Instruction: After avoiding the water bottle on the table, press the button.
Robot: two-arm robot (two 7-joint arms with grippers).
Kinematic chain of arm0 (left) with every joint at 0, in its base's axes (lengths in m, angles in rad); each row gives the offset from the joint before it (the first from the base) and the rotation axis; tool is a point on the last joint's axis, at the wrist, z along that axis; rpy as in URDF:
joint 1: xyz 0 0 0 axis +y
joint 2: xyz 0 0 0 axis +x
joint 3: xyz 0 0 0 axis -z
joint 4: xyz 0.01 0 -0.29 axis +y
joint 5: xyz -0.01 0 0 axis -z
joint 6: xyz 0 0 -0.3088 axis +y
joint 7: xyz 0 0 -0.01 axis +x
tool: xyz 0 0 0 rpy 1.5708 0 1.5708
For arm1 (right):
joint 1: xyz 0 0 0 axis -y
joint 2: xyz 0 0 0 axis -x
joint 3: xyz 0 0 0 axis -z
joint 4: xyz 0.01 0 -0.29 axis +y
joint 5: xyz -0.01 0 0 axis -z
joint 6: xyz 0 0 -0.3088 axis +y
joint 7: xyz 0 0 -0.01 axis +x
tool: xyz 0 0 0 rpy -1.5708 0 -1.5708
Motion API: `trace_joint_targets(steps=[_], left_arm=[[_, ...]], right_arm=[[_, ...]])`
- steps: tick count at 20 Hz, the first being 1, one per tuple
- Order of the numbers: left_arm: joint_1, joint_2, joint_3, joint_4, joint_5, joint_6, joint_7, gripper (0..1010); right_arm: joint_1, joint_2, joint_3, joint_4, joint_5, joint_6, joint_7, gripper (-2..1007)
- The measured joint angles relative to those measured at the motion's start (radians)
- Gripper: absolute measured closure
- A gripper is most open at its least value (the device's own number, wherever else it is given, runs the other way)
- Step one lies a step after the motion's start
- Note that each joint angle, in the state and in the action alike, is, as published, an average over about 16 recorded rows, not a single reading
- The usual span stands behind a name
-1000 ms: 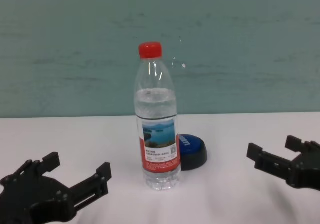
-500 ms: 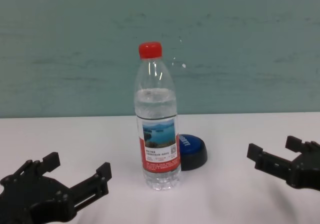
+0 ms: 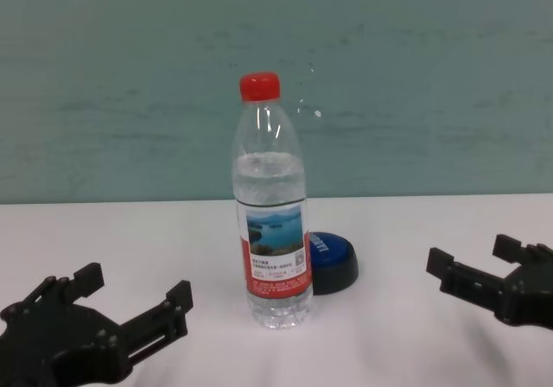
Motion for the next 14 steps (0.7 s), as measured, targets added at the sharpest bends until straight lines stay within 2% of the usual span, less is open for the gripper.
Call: trace_joint_targets(steps=[14], left_arm=[[0.000, 0.000, 0.000, 0.000, 0.000, 0.000, 0.000, 10]], right_arm=[[0.000, 0.000, 0.000, 0.000, 0.000, -0.001, 0.000, 1]])
